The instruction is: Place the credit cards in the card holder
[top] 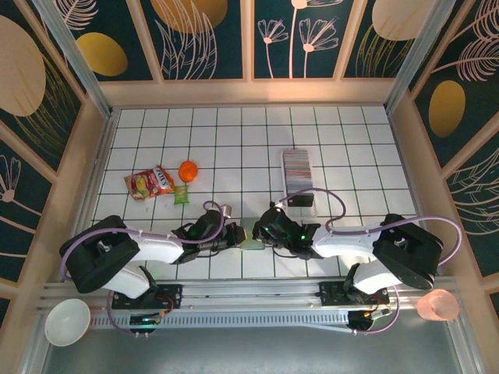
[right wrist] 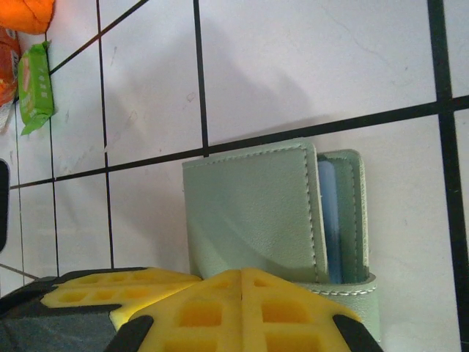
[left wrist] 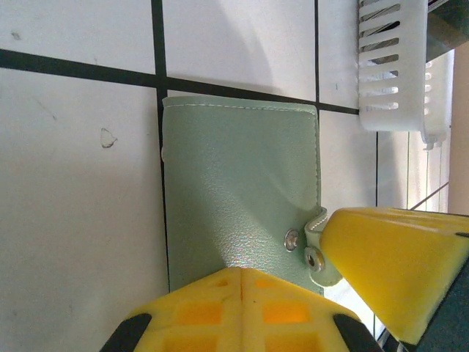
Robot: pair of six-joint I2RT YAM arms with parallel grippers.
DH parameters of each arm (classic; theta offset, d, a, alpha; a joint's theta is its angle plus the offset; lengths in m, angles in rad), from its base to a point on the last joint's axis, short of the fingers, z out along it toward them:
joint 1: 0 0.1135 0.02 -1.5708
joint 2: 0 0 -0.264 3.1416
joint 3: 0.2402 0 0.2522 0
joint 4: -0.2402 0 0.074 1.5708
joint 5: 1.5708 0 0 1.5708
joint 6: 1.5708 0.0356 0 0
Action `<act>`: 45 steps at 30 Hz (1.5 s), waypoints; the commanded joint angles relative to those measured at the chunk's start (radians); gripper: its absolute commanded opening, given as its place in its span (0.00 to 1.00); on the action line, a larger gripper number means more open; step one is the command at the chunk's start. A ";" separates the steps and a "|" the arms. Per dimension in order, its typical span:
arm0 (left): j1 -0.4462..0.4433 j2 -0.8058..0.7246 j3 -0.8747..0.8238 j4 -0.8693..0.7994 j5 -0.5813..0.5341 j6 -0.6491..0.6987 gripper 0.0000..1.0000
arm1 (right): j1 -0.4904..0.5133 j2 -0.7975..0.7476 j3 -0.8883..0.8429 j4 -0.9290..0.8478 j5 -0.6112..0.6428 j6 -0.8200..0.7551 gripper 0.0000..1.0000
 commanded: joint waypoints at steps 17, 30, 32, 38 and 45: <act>0.001 0.017 -0.014 -0.029 0.044 0.029 0.00 | -0.015 0.052 0.037 0.009 0.016 0.004 0.00; 0.002 0.027 -0.017 -0.018 0.044 0.028 0.00 | -0.014 0.083 0.034 0.031 -0.013 0.004 0.00; 0.001 0.027 -0.016 -0.020 0.043 0.028 0.00 | -0.010 0.094 0.039 0.029 -0.029 -0.004 0.00; 0.002 0.031 -0.018 -0.023 0.035 0.025 0.00 | 0.016 0.111 0.041 -0.016 -0.025 0.003 0.00; 0.001 0.029 -0.013 -0.014 0.034 0.016 0.00 | 0.057 0.128 0.027 -0.095 0.028 0.040 0.00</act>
